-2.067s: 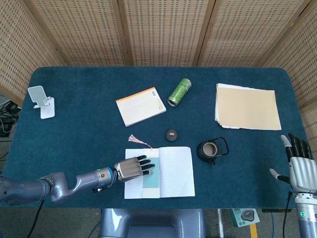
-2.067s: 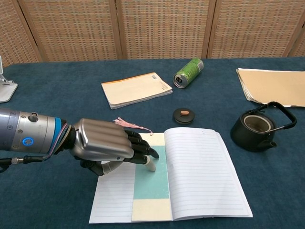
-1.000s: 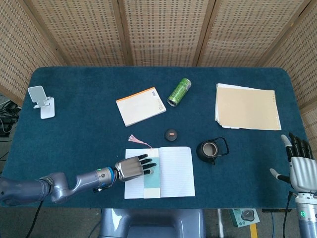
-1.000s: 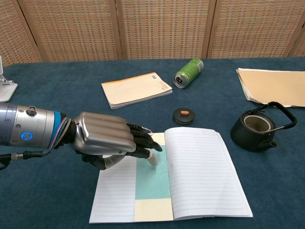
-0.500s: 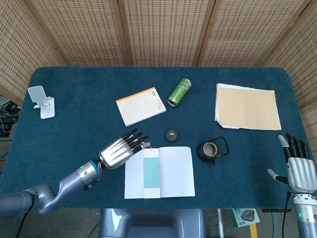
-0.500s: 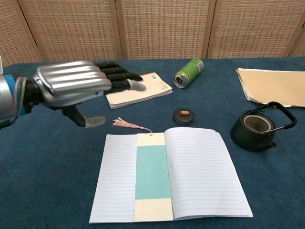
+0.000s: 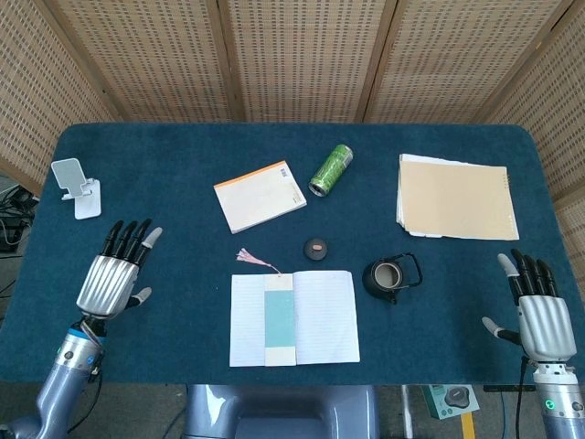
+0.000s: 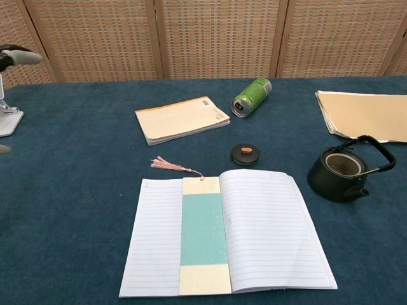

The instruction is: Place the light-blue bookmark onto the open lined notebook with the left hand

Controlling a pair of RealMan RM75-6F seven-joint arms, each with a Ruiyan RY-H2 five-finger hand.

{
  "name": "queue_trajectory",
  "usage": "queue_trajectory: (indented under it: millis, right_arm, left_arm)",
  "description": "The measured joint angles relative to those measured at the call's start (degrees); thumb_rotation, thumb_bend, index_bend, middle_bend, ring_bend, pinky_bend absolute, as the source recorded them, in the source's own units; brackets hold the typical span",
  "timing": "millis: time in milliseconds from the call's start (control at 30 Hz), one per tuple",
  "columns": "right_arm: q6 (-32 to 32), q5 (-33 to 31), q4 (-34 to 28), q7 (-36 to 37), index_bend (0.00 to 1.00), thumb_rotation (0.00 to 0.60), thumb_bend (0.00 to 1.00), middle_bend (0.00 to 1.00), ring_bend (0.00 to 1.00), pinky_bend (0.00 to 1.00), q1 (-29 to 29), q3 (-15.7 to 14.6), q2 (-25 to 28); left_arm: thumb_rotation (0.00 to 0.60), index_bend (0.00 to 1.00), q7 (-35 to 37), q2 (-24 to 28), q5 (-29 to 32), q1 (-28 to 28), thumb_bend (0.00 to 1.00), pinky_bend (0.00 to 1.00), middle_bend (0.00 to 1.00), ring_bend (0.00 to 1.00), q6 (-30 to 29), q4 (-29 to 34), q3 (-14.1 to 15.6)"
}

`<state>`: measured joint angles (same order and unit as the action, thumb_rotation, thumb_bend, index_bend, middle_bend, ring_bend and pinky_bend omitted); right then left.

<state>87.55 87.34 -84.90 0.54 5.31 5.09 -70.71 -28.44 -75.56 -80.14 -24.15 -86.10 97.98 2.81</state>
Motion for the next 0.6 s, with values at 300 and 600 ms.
queue_trajectory:
  millis: [300,600]
  right_arm:
    - [2.0,3.5,-2.9,-1.5,0.0,0.6,0.09,0.0,0.0,0.0,-0.4,-1.2,0.8]
    - [1.9,6.1,-4.2,-3.7,0.0,0.6,0.09,0.0,0.0,0.0,-0.3,-2.7,0.4]
  left_arm:
    - [0.6,0.0,2.7,2.5,0.3,7.6,0.07,0.0,0.0,0.0,-4.5,0.1,2.5]
    - [0.6,0.0,3.6,2.7,-1.8,10.6,0.08,0.0,0.0,0.0,-6.9,-1.0,1.0]
